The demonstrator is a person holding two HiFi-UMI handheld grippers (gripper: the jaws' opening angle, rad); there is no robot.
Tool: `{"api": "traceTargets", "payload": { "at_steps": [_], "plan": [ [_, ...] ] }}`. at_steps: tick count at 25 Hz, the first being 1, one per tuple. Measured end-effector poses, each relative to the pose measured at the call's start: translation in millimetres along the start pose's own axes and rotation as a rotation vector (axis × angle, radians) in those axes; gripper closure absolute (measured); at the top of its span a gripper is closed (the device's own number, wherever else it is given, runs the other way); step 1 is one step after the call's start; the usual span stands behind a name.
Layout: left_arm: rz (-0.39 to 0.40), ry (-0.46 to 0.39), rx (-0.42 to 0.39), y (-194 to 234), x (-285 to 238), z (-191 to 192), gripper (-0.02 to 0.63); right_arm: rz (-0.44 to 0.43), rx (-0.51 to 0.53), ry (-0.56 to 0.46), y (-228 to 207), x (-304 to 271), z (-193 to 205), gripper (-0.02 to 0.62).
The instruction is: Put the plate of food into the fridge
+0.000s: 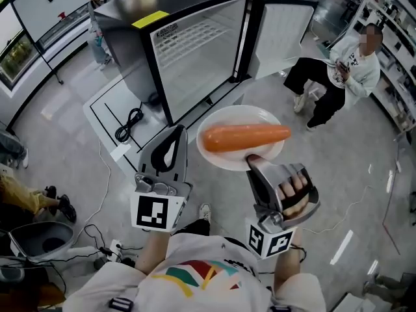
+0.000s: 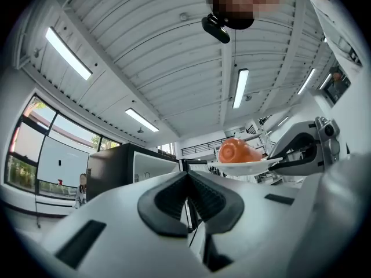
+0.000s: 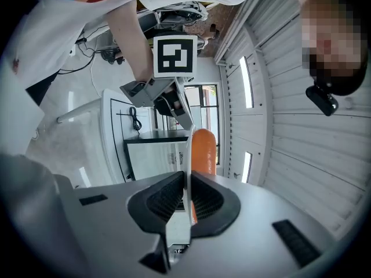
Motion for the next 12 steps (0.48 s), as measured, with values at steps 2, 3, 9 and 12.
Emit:
{"api": "traceTargets", "payload": {
  "at_steps": [2, 3, 9, 12],
  "plan": [
    [0.000, -0.003, 0.002, 13, -17, 8, 0.601, -0.005, 0.000, 0.000, 0, -23, 12, 0.565],
    [-0.001, -0.001, 0.002, 20, -23, 13, 0.601, -0.009, 0.000, -0.003, 0, -33, 16, 0.565],
    [-0.016, 0.020, 0.015, 45, -52, 35, 0.601, -0.034, -0.014, -0.032, 1, -79, 39, 0.565],
    [-0.025, 0.022, 0.029, 53, -68, 42, 0.601, -0.041, -0.010, -0.049, 1, -100, 50, 0.565]
  ]
}}
Point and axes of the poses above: the fingertips, and each gripper's own axes: x backward along the fingers, y to its left, z out of its underside, the point moved 8 cm from there along x, backward along the fingers, and after that the axes turned 12 degrees about -y, right-handed, at the moved point
